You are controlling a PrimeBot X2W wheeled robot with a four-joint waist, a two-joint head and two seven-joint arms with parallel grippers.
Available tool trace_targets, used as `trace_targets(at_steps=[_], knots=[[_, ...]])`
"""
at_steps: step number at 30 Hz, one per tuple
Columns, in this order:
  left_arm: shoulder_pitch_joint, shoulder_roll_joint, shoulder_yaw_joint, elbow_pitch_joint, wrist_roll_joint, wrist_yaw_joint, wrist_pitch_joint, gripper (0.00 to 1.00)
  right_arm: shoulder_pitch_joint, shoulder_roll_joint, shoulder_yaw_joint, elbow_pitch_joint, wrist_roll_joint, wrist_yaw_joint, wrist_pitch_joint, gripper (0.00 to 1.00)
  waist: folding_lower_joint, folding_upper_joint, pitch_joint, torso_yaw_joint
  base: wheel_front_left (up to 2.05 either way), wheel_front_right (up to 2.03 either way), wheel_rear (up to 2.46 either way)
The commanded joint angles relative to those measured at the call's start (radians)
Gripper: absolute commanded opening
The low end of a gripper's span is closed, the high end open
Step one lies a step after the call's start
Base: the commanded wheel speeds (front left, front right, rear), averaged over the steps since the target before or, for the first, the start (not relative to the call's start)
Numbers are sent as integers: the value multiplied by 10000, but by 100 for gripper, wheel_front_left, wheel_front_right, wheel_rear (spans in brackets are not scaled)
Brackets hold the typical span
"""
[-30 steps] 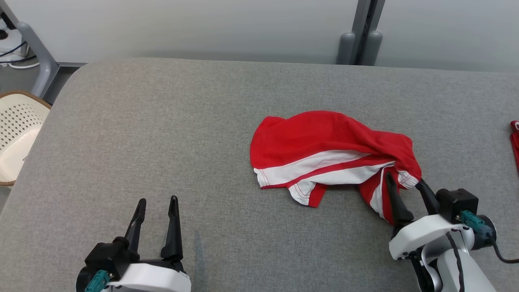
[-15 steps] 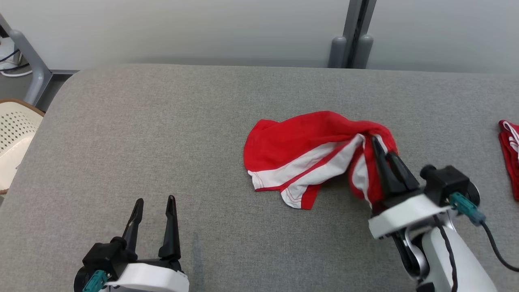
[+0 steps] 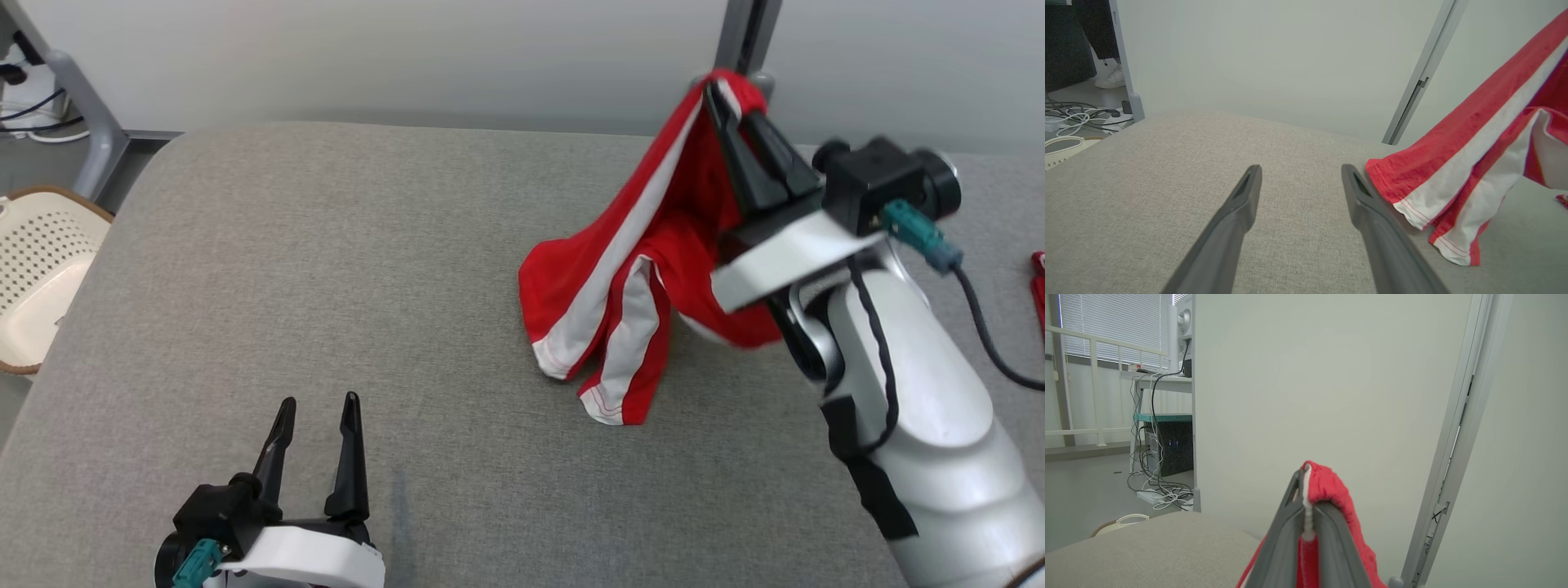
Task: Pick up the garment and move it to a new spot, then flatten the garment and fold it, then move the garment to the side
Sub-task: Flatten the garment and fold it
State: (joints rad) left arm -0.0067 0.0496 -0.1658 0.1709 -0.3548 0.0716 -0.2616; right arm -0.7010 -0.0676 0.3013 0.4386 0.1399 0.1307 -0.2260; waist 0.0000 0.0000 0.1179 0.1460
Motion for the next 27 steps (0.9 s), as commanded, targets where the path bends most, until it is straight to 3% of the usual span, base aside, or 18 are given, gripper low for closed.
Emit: trace_targets(at_steps=[1, 6, 10, 14, 20, 27], knots=[[-135, 38, 29, 12, 1, 21, -46, 100, -490, 17, 90, 173, 33, 1, -187, 0, 0, 0, -9, 148, 0, 0, 0], [-3, 30, 64, -6, -22, 74, -46, 100, -1170, 108, 411, 234, 391, 1, -382, 0, 0, 0, -84, 300, 0, 0, 0], [78, 32, 110, -37, -24, 84, -46, 100, -759, 148, 660, -53, 713, 1, -408, 0, 0, 0, -141, 283, 0, 0, 0], [168, 31, 73, -73, -33, 78, -46, 100, 513, 13, 1077, -331, 1057, 0, -407, 0, 0, 0, -214, 181, 0, 0, 0], [323, 29, 25, -93, -26, 98, -46, 100, 3302, -870, 1492, -944, 1557, 1, -389, 0, 0, 0, -236, -160, 0, 0, 0], [235, 28, 51, -131, 31, 75, -46, 100, 5651, -1528, 974, -1786, 1822, 1, 108, 0, 0, 0, -130, -743, 0, 0, 0]])
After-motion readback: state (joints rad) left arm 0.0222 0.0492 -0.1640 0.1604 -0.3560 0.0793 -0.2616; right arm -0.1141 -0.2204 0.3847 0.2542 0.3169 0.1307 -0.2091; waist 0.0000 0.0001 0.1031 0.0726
